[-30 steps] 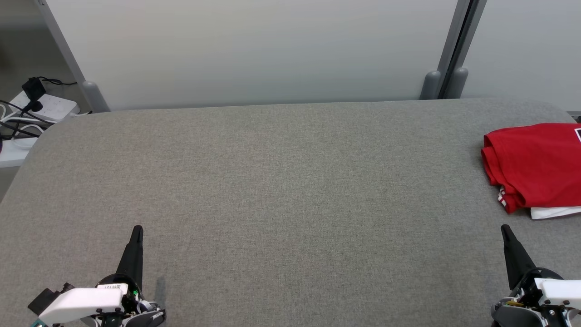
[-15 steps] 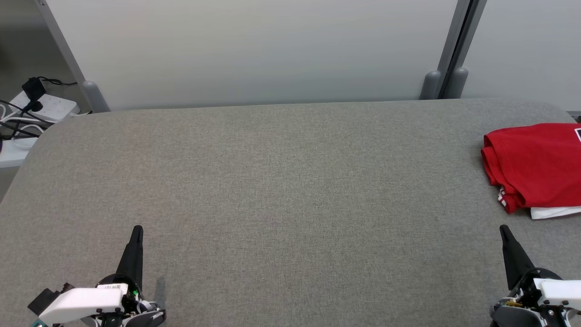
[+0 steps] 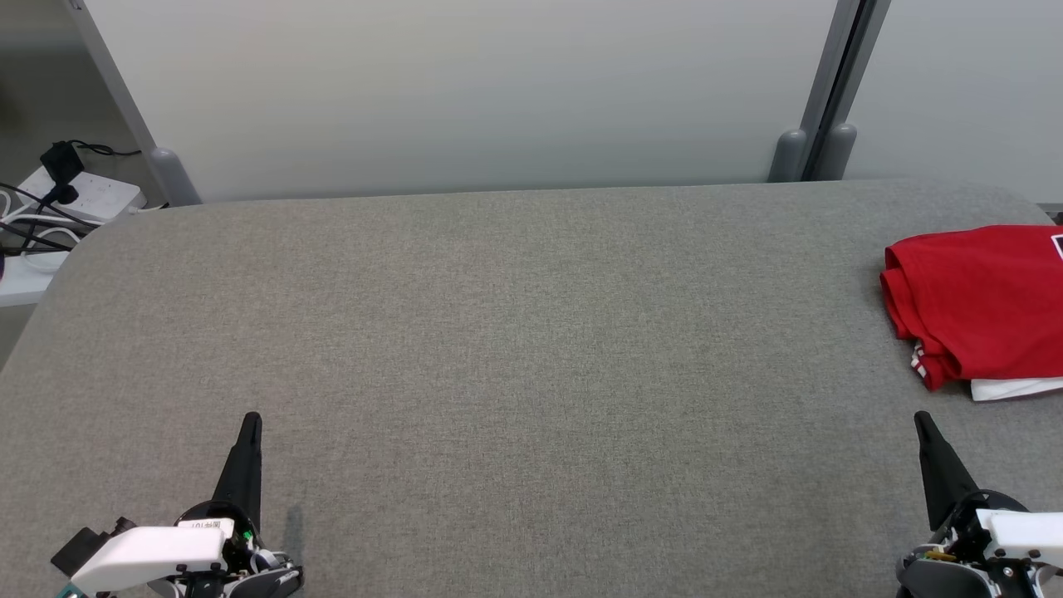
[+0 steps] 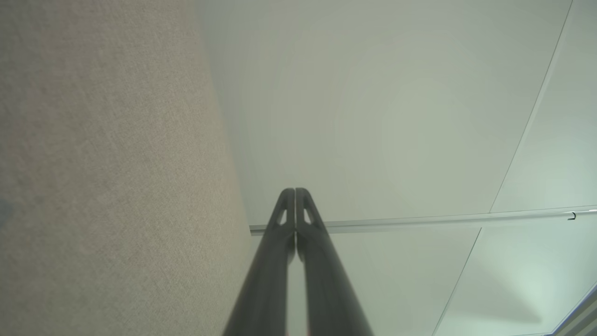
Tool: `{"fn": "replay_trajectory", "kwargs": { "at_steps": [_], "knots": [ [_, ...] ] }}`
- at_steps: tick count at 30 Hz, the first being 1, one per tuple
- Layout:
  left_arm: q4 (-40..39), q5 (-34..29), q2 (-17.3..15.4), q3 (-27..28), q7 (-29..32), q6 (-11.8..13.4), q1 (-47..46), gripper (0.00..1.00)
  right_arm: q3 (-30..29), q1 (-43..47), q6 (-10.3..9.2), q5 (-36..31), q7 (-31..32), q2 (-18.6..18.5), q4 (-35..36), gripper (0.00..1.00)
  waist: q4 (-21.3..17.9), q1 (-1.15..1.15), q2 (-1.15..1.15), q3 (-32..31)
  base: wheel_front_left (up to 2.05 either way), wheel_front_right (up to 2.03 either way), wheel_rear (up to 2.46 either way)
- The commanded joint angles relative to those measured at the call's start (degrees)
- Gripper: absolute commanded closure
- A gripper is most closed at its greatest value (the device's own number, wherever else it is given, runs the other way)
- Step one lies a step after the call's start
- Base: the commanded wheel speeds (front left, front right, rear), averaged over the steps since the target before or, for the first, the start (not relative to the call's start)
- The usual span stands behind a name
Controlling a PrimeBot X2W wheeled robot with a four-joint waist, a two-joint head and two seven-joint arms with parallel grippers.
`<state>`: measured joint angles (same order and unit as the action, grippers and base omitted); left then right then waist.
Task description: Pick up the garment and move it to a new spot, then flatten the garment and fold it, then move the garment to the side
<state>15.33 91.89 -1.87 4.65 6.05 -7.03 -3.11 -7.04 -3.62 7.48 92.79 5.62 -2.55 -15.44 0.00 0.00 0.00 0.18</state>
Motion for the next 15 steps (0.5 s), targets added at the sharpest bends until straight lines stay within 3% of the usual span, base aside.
{"fn": "replay_trajectory", "kwargs": {
  "at_steps": [1,15],
  "knots": [
    [-1.3,0.3,-1.0,1.9,0.4,-0.5,-3.1,1.00,1.0,-2.5,0.01,-0.2,0.5,-0.7,1.4,1.00,0.0,0.00,0.00,0.0,0.00,0.00,0.00],
    [-1.3,0.3,-1.0,1.9,0.4,-0.5,-3.1,1.00,0.9,-2.5,0.01,-0.3,0.6,-0.6,1.4,1.00,0.0,0.00,0.00,0.0,0.00,0.00,0.00]
  ]
}}
